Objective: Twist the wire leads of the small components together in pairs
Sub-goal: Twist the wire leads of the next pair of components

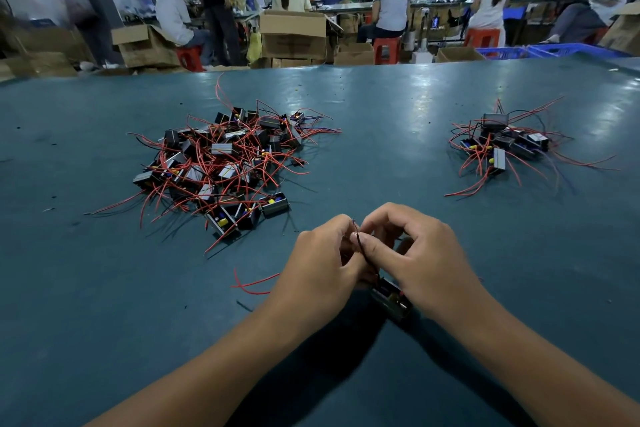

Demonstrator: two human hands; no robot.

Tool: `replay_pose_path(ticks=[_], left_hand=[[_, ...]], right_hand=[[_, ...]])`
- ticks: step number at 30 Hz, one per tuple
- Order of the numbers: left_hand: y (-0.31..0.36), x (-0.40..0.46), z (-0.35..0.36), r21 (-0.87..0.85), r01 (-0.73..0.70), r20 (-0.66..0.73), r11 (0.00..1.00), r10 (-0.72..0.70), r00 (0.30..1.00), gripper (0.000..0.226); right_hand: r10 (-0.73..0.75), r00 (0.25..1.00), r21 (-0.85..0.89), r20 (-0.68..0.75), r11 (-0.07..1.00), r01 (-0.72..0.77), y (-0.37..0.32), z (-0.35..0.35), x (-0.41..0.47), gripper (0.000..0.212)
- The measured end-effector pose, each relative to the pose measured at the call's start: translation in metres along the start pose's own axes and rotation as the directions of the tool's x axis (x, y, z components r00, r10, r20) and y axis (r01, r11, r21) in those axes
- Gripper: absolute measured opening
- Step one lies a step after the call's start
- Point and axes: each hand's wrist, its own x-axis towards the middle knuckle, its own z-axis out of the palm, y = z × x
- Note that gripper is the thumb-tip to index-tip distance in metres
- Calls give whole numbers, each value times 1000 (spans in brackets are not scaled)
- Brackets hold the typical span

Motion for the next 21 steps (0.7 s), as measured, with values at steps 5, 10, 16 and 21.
replay_pose_path(ticks=[5,10,16,21], left_hand=[[7,-5,-2,147,-124,-44,981,132,990,18],[12,-5,-10,344,-249,-38,905,278,960,42],[14,-4,-23,382,-354,166,854,314,935,61],[13,-4,-22,387,-403,57,830,414,908,53]], right_hand=[[-19,999,-55,-50,998,16,1,0,0,18],[-12,999,-72,-53,997,8,-1,0,-1,18],[34,998,-114,-48,993,-39,0,-1,0,19],[70,997,-90,-24,993,-72,0,-2,0,16]])
